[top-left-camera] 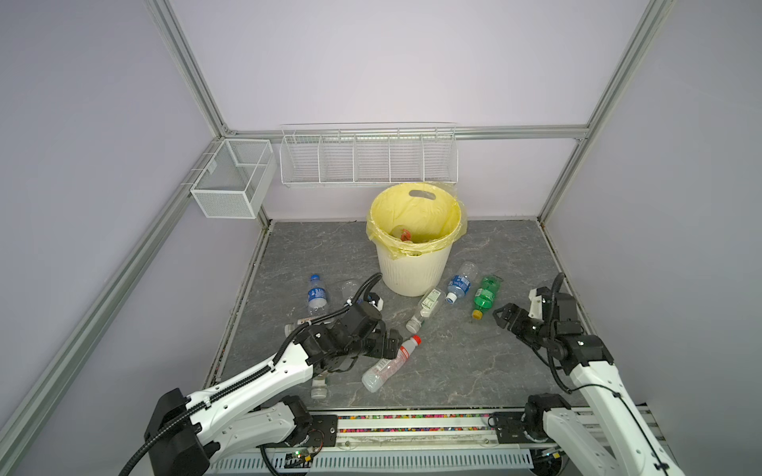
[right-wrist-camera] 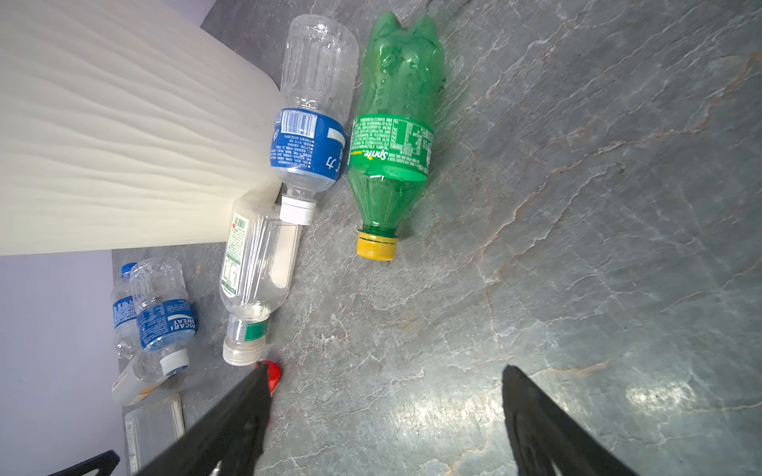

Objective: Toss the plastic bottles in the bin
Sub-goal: 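Lower the left gripper onto the red-capped white bottle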

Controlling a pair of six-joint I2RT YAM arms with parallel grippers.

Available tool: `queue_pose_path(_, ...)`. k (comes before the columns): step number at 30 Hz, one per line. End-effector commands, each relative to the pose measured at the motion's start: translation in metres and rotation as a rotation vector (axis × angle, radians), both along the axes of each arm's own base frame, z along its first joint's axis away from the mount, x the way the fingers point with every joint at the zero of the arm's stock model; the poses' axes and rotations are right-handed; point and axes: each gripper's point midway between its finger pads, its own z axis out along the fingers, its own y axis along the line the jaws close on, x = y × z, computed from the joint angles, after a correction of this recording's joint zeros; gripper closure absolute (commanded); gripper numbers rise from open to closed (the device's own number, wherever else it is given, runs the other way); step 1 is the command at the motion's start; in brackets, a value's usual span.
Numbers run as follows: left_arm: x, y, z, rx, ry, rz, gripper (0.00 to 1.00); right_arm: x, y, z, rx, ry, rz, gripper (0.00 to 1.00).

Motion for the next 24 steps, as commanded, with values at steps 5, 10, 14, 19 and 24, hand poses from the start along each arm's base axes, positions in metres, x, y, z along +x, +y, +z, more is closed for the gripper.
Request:
queue_pose_path(5, -0.001, -0.018, -0.015, -0.007, 0.046, -0.015, 0.0, -0.004, 0.002, -0.013, -0.011, 0.029, 0.02, 0.11)
queue_pose_path(10, -0.002, -0.016, -0.025, 0.072, 0.069, -0.042, 0.03, -0.002, 0.005, -0.018, 0.002, 0.035, 0.03, 0.11)
queue_pose_path(14, -0.006, -0.02, -0.036, 0.118, 0.082, -0.076, 0.04, -0.001, 0.005, -0.02, 0.004, 0.041, 0.034, 0.11)
queue_pose_path(19, -0.007, -0.024, -0.049, 0.163, 0.112, -0.101, 0.09, -0.001, 0.006, -0.021, 0.0, 0.042, 0.04, 0.11)
queue_pose_path(24, -0.013, -0.03, -0.063, 0.252, 0.156, -0.144, 0.15, -0.001, 0.007, -0.023, 0.003, 0.044, 0.042, 0.11)
